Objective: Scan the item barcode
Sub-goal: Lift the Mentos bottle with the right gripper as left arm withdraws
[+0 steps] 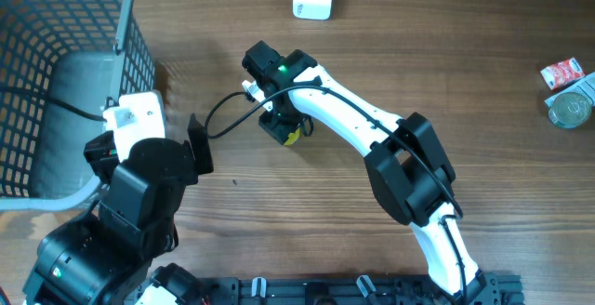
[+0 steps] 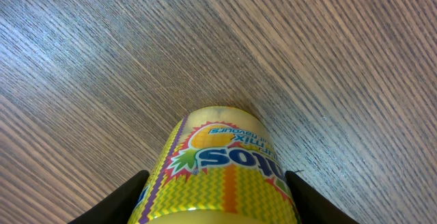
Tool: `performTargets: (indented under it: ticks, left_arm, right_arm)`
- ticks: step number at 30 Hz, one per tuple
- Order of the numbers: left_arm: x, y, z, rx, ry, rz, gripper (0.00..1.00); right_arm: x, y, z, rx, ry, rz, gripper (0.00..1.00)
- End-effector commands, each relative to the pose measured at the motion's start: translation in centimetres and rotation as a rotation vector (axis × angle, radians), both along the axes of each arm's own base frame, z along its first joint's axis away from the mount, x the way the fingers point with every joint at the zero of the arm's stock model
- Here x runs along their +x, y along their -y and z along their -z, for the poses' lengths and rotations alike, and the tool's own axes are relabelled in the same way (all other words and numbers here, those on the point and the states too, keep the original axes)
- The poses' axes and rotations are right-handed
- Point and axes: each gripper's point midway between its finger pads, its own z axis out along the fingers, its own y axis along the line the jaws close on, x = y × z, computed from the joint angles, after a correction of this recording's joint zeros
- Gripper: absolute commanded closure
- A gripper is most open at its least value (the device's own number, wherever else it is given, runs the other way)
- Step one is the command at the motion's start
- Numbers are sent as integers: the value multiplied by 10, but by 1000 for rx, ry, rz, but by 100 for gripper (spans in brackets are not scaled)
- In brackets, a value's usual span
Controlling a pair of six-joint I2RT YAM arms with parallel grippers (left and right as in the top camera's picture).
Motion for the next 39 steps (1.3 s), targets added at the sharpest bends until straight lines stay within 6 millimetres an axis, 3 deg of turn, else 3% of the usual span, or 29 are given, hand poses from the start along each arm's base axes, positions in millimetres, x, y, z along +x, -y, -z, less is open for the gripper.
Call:
performTargets:
  ticks: [1,11,21,31,39]
  left_arm:
    - [-1,-3,-2,-1,11,-16,0]
    - [-1,-3,-2,-1,11,-16,0]
    - [-1,-3,-1,1,9,-16,0]
    - [-4,-5,3,-5,-11,-30,0]
    - [-5,-5,4,-4,-11,-30,0]
  right_arm:
    - [-2,6,6,-24,-17,6,48]
    - [-5,8,4,-33,-31,33,53]
    - [-3,7,-20,-33,-37,104,53]
    - [-12,37,-21,-98,-136,303,53]
    - [-6,43,-36,130,-399,541,54]
